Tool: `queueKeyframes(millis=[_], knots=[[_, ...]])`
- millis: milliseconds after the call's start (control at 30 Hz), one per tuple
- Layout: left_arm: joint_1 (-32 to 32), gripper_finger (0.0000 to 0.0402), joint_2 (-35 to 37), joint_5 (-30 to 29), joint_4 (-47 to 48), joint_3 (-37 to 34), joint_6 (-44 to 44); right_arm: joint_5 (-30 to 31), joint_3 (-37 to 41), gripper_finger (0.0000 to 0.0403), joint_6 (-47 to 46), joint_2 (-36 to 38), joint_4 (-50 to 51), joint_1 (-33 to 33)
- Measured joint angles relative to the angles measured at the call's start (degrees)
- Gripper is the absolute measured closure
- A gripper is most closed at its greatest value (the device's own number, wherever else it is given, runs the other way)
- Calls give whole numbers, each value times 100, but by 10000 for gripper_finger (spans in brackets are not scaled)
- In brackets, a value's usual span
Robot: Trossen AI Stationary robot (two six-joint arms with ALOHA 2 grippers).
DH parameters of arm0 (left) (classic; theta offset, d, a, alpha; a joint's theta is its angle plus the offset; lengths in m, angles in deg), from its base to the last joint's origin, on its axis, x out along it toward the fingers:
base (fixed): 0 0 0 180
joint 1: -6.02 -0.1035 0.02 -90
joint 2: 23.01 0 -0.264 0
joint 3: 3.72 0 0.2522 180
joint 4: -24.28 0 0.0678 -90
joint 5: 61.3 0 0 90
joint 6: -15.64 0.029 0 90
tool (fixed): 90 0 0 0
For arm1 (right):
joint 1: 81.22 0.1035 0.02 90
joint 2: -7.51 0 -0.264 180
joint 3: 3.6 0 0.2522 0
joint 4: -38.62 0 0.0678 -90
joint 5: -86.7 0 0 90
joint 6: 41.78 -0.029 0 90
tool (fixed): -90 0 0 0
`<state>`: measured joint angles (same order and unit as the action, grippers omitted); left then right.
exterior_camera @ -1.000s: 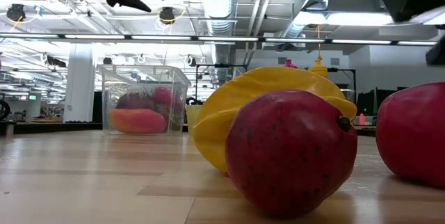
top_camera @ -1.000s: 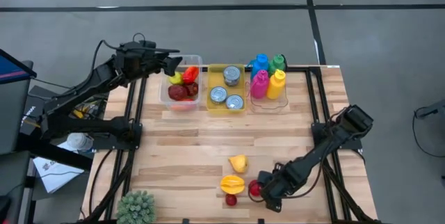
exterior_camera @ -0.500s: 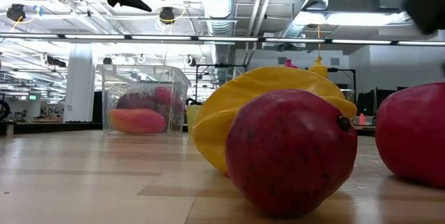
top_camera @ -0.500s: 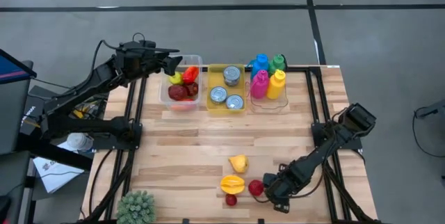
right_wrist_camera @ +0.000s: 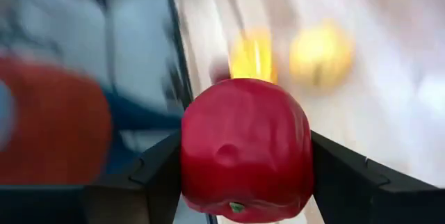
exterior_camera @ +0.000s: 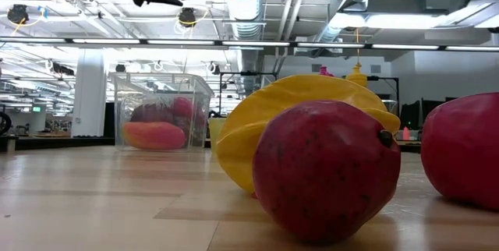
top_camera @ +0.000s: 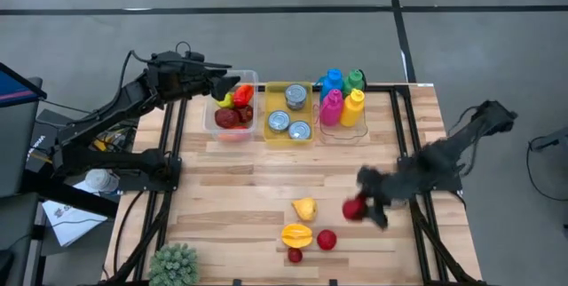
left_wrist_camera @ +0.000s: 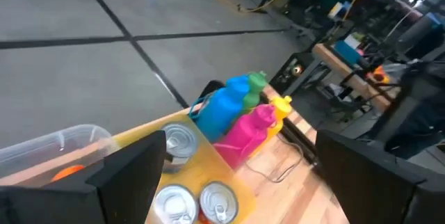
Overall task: Pick & Place Food Item
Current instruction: Put the tomato into the transparent container
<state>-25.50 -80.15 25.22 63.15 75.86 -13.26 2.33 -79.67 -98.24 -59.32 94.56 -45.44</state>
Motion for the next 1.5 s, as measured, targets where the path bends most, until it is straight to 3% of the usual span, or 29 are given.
queueKeyframes(millis=[200, 433, 767, 900, 1000, 1067, 1333, 1500], knots=[[0, 44, 2, 61, -7, 0, -4, 774, -9, 153, 1074, 1354, -1396, -751], [0, 44, 2, 181, -8, 0, -4, 151, -15, 153, 2436, 2158, -3204, -1252], [0, 44, 2, 261, -9, 0, -7, -20, -17, 153, 2809, 2362, -3164, -1635], [0, 44, 2, 267, -15, 0, -38, 380, -17, 153, 3024, 2240, -2942, -1954], [0, 44, 2, 276, -123, 0, -127, 931, -20, 153, 3271, 1997, -2867, -2429], [1, 44, 2, 283, -204, 0, -159, 956, -20, 153, 3545, 1695, -2891, -2888], [0, 44, 20, 281, -318, 0, -164, -858, -271, 153, 3785, -386, -4155, -4447], [0, 44, 169, 279, -322, 0, -164, -1193, -1145, 153, 4299, -1944, -4266, -4853]])
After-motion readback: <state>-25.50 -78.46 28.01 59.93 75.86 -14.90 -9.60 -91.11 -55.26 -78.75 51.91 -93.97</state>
